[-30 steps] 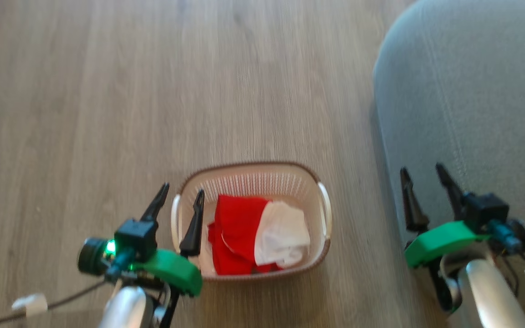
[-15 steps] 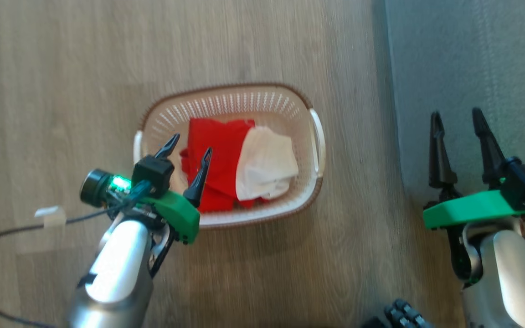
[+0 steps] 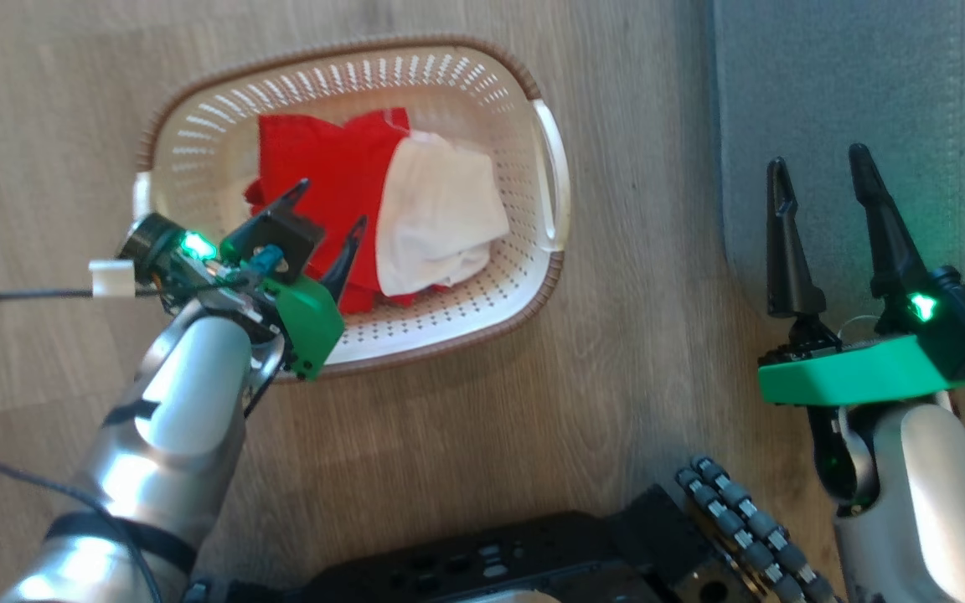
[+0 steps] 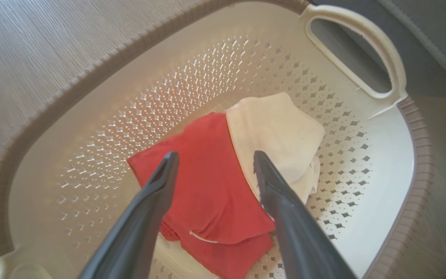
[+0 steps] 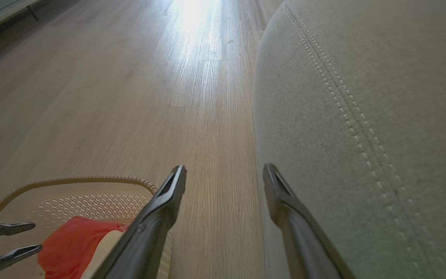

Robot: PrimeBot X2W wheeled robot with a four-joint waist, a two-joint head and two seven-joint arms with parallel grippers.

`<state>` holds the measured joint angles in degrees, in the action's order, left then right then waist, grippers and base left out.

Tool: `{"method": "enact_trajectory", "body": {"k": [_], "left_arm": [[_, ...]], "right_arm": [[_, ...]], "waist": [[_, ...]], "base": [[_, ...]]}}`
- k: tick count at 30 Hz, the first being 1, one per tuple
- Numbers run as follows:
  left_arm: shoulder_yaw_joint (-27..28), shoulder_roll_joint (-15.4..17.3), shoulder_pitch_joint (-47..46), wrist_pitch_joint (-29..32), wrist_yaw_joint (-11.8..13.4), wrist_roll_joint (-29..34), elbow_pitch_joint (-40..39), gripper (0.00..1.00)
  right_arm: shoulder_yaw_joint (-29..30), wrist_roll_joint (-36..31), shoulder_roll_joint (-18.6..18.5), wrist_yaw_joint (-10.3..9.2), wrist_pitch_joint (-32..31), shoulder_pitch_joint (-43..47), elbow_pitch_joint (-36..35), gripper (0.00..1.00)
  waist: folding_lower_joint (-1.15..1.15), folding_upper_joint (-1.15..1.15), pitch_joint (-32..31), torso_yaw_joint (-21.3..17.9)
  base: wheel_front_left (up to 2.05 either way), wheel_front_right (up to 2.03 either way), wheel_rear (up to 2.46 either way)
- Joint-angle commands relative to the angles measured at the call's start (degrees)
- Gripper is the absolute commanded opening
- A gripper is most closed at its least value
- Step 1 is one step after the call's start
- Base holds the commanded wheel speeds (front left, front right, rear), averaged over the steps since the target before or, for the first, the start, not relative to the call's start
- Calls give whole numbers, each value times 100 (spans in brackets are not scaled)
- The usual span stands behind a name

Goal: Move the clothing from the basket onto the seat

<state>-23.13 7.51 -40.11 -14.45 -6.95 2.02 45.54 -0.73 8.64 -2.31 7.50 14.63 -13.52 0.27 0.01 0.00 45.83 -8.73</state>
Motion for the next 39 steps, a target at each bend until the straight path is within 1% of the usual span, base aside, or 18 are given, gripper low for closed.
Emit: {"method": "enact_trajectory", "body": {"k": [1, 6, 10, 12, 15, 18, 23, 32, 38, 39], "left_arm": [[45, 166, -97, -55, -26, 38, 55, 100], [-212, 233, -605, -55, -39, 117, 837, 100], [-377, 232, -1031, -55, -38, 193, 1386, 100], [-416, 209, -1215, -55, 15, 219, 1697, 100], [-415, 150, -1505, -45, 162, 216, 2205, 100], [-470, 88, -1761, 75, 250, 249, 2525, 100], [-553, 26, -2004, 269, 294, 281, 2694, 100], [-815, -50, -2177, 829, 108, 329, 2816, 100], [-946, -60, -2161, 1116, 45, 315, 2833, 100], [-951, -65, -2155, 1176, 36, 294, 2835, 87]], "right_arm": [[-167, 14, -56, -1, 37, 76, -229, 100], [-416, 35, -56, -1, 37, 82, -350, 100], [-537, 96, -56, -1, 37, 161, -426, 100], [-583, 141, -56, -1, 37, 206, -449, 100], [-673, 172, -56, -1, 37, 253, -470, 100], [-729, 182, -56, -1, 37, 284, -504, 100], [-782, 186, -56, -1, 37, 311, -537, 100], [-876, 165, -56, -1, 37, 405, -569, 100], [-912, 163, -56, -1, 37, 442, -605, 100], [-912, 162, -56, -1, 37, 442, -608, 100]], "waist": [[-1, 0, 279, -187], [-1, 0, 540, -351], [-1, 0, 624, -427], [-1, 0, 650, -454], [-1, 0, 683, -497], [-1, 0, 718, -539], [-1, 0, 776, -572], [-1, 0, 863, -632], [-1, 0, 884, -654], [-1, 0, 887, -652]], "base": [[0, 0, 0], [0, 0, 0], [0, 0, 0], [0, 0, 0], [0, 0, 0], [0, 0, 0], [0, 0, 0], [0, 0, 0], [0, 0, 0], [0, 0, 0]]}}
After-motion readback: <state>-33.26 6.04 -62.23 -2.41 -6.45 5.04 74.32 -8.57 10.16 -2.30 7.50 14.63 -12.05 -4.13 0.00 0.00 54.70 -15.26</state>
